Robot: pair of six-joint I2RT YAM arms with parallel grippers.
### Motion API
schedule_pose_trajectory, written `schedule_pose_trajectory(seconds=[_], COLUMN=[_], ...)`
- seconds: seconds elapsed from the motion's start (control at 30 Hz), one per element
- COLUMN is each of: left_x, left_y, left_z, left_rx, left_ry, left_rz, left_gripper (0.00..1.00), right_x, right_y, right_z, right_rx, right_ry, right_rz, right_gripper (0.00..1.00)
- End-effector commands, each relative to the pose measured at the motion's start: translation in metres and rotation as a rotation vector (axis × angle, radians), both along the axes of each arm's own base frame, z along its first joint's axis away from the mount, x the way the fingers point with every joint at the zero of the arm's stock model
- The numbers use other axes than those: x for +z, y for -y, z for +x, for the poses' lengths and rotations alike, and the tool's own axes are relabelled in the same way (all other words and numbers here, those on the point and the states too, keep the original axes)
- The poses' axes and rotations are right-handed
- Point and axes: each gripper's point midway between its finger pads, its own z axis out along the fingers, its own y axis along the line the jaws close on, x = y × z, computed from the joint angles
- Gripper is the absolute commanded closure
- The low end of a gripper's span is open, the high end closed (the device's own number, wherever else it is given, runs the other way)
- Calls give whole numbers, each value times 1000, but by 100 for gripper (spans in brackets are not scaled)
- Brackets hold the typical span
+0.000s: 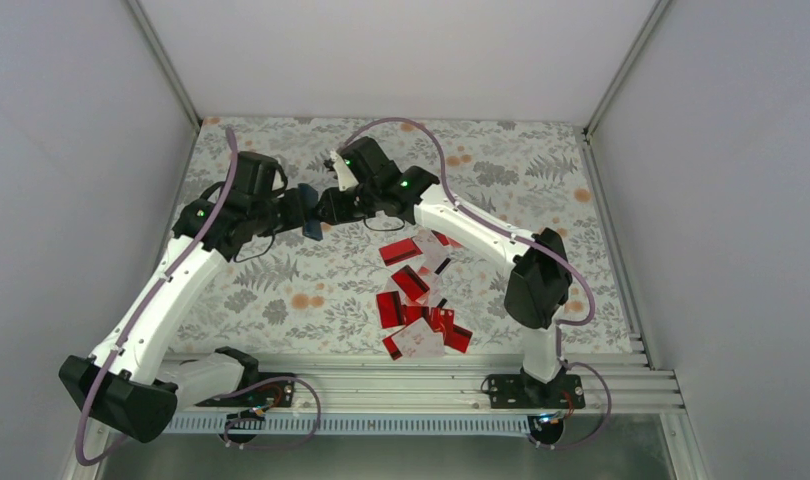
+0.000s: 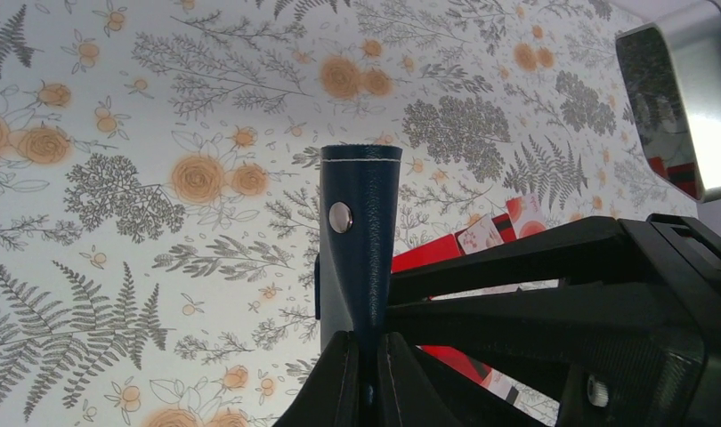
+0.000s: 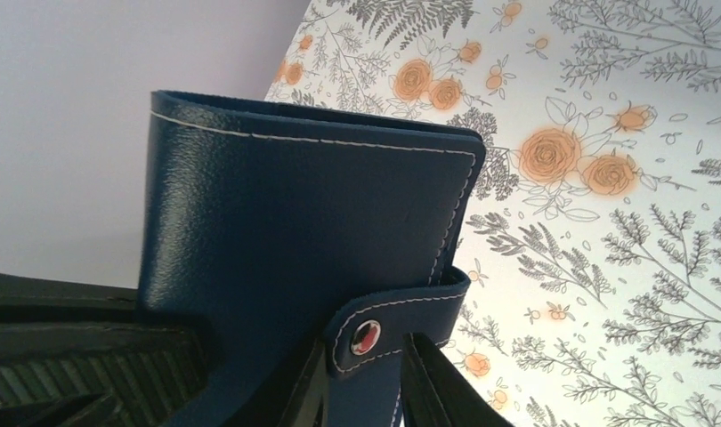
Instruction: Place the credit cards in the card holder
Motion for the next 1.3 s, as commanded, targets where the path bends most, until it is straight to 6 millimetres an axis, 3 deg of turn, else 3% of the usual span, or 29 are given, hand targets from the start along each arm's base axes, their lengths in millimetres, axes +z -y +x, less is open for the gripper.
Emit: schedule_pose_trajectory(seconds=[0.0, 0.2, 0.77, 1.13, 1.27], left_x=[36, 39, 54, 50, 42], left_y=[20, 20, 18, 7, 7], left_z=[3, 3, 3, -3, -4], left_rx=[-77, -79, -82, -48, -49], left_ry=[125, 131, 173, 158, 142], left_rz=[-93, -91, -79, -42, -39], left_gripper=[98, 98, 98, 98, 98], right_x=[-23, -29, -26, -76, -76], right_y=[1, 4, 12, 75, 85], right_z=[2, 1, 2, 7, 9], right_rx=[-15, -27, -53, -164, -173], right_ry=[-17, -34, -15, -3, 1], right_rz=[-53, -68, -96, -270, -271], right_gripper=[81, 96, 96, 96, 96])
